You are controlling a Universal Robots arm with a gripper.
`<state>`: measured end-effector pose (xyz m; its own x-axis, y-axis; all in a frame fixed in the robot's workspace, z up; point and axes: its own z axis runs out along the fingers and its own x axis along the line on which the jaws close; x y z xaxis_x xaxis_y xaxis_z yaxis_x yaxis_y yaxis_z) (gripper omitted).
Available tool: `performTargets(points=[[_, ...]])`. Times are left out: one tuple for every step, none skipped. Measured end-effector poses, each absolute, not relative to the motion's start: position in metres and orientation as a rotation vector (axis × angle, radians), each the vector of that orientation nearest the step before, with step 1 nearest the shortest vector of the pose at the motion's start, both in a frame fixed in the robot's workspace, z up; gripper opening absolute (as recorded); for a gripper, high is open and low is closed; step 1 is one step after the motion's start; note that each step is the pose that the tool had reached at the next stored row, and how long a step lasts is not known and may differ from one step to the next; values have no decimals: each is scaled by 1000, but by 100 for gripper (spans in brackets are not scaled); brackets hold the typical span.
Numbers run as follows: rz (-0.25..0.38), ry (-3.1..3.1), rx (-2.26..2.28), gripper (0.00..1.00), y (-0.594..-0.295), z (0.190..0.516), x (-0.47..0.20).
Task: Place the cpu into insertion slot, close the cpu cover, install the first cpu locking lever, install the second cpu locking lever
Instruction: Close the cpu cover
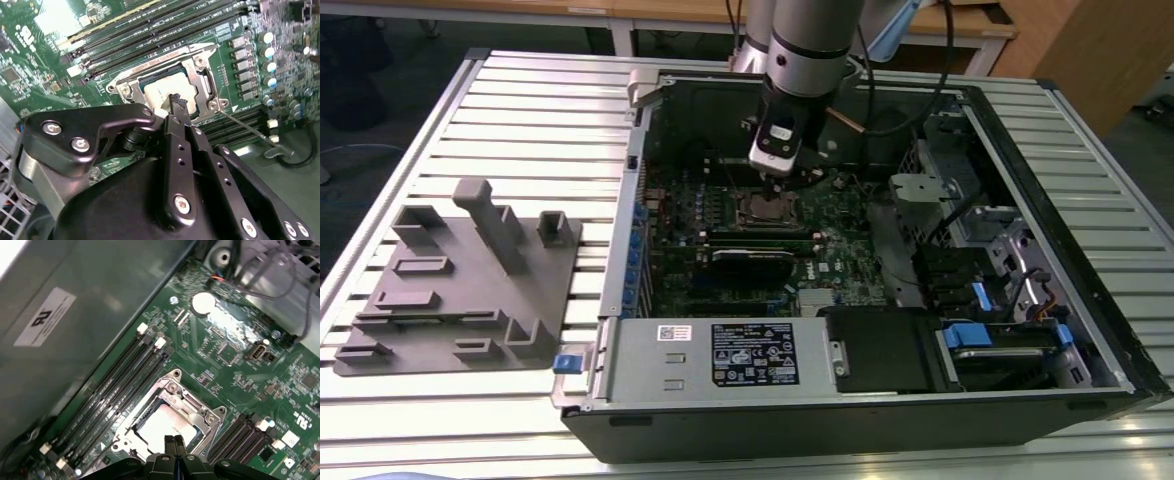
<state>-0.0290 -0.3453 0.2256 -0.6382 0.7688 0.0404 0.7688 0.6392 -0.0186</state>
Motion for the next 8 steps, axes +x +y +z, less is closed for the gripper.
performTargets(points=[[0,-2815,-1292,11,-345,225,-29],[1,-2826,-1268,11,-345,225,-29],[1,-2837,-1242,11,-345,225,-29],[2,-2848,-1217,11,-345,225,-29],[2,-2858,-1194,11,-345,225,-29],[3,-2868,-1170,11,-345,225,-29],[4,-2877,-1147,11,-345,225,-29],[4,-2886,-1125,11,-345,225,-29]])
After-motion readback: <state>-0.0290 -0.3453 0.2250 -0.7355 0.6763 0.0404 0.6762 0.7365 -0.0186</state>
